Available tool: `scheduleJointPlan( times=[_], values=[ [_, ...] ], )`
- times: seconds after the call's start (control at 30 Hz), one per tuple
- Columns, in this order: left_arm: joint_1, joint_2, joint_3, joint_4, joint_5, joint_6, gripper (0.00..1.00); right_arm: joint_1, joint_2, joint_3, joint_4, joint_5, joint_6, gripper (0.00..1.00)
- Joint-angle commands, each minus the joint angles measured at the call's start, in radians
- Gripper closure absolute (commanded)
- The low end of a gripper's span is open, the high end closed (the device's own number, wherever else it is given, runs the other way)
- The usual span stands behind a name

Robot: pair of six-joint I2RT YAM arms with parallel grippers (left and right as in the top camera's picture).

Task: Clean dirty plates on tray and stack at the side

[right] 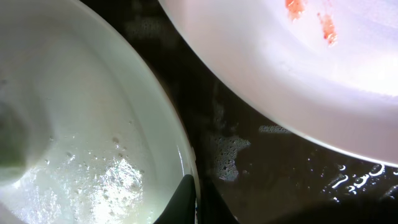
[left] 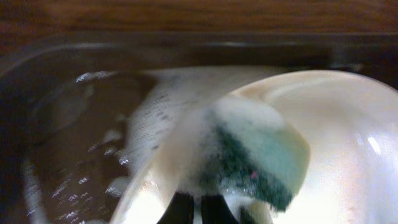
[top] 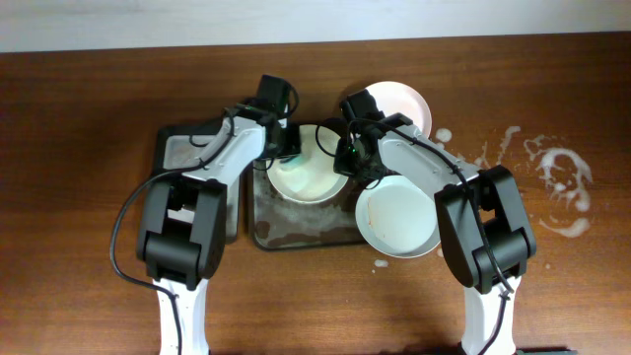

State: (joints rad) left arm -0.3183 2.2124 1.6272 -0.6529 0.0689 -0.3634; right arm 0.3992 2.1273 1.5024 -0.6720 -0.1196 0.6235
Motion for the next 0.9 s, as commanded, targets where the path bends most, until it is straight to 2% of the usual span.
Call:
scheduleJointPlan(
  times=[0.0, 0.17, 0.33, 0.43, 0.6, 0.77, 0.87],
  values=[
    [0.046, 0.080, -0.058, -0.167, -0.051, -0.014, 0.99, 0.014, 0.013, -0.021, -0.019, 0.019, -0.013, 0.96],
    [0.044, 0.080, -0.058, -0.368, -0.020, -0.013, 0.99, 0.014, 0.013, -0.021, -0.019, 0.019, -0.013, 0.96],
    [0.045, 0.080, -0.018, -0.407, -0.020, -0.014, 0.99, 0.014, 0.013, -0.021, -0.019, 0.019, -0.013, 0.96],
    [0.044, 0.080, 0.104, -0.483, -0.023, -0.002, 0.99, 0.014, 0.013, -0.021, -0.019, 0.019, -0.013, 0.96],
    [0.045, 0.080, 0.430, -0.699, -0.024, 0.076, 0.99, 0.014, 0.013, -0.021, -0.024, 0.016, -0.013, 0.96],
    [0.045, 0.080, 0.730, -0.858, -0.023, 0.082, 0.99, 0.014, 0.013, -0.021, -0.030, 0.014, -0.013, 0.96],
    [0.044, 0.080, 0.815, -0.894, -0.020, 0.104, 0.99, 0.012, 0.008, -0.019, -0.033, -0.046, -0.044, 0.96]
  ],
)
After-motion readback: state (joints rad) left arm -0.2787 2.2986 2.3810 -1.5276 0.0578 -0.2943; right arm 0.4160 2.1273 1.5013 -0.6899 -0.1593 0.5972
